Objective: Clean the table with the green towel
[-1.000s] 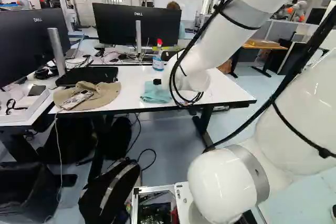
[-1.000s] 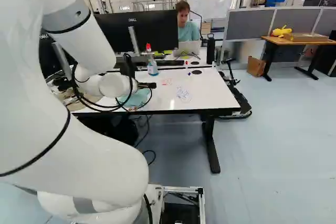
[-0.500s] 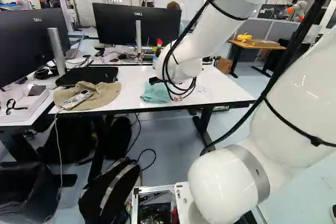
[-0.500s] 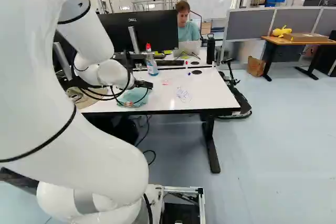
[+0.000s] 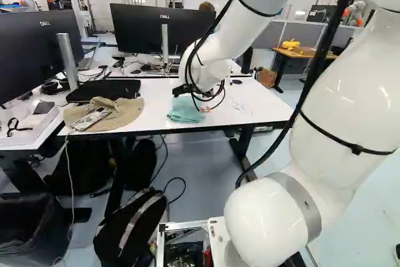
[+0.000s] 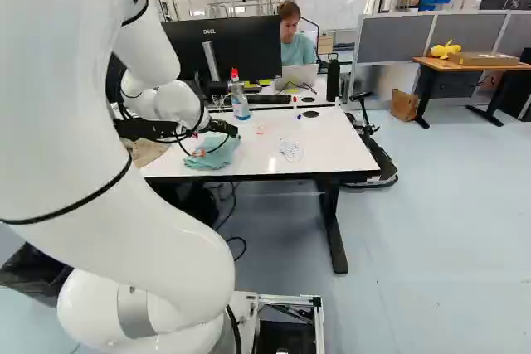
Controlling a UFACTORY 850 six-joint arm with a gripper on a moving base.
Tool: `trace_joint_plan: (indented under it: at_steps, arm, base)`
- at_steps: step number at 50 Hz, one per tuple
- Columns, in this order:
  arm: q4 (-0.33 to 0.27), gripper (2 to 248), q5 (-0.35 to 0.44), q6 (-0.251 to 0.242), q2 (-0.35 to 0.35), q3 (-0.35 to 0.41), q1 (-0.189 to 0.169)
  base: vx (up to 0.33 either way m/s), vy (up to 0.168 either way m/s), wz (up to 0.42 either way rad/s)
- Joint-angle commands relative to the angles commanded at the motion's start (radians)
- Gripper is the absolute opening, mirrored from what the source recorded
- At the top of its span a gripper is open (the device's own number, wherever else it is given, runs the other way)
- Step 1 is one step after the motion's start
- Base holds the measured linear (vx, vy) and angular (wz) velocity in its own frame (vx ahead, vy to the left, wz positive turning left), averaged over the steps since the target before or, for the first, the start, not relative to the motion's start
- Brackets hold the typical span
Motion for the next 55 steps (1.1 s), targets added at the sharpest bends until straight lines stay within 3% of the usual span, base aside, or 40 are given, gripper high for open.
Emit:
trace_joint_plan:
  at_steps: [18,39,55]
  arm:
    - [0.0,247,0.0,0.0,-0.042,-0.044,0.044]
    - [0.0,247,0.0,0.0,0.033,0.034,0.029]
    - [0.0,247,0.0,0.0,0.034,0.034,0.027]
  base:
    - [0.0,0.0,0.0]
    - [0.0,0.0,0.0]
    - [0.0,0.0,0.0]
